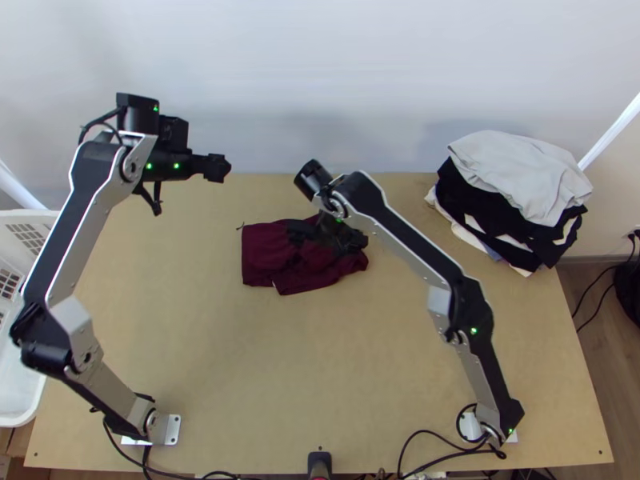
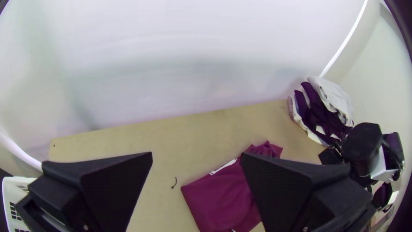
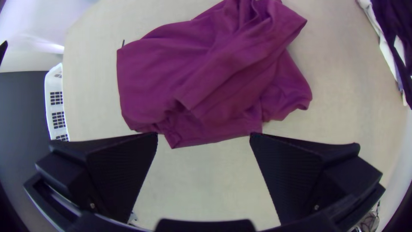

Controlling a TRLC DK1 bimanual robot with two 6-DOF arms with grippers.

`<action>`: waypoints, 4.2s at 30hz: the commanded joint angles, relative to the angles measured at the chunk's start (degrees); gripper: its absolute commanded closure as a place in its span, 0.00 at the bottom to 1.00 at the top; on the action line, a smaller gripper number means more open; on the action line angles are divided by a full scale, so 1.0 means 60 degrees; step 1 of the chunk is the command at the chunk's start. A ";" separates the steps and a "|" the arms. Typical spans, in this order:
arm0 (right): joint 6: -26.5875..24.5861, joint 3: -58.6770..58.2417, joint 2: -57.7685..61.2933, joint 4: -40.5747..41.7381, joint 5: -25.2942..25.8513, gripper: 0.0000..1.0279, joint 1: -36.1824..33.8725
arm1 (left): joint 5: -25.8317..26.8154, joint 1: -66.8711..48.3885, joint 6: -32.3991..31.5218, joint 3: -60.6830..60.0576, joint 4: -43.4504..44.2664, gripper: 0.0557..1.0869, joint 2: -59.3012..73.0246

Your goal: Fold the t-shirt

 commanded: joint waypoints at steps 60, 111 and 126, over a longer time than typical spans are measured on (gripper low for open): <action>-0.1237 -0.3568 -0.1652 0.1291 0.0803 0.97 -0.2102 | -0.0083 0.0898 0.0565 -0.0508 0.0397 0.04 -0.0470; -0.2863 -0.2366 0.0369 0.1935 0.2531 0.03 -0.2087 | -0.1079 0.0298 0.0990 0.0444 0.0323 0.04 -0.0060; -0.2673 -0.3333 0.0325 0.2126 -0.2479 0.03 -0.3772 | -0.1475 0.0107 0.1004 0.1015 -0.0204 0.04 0.0013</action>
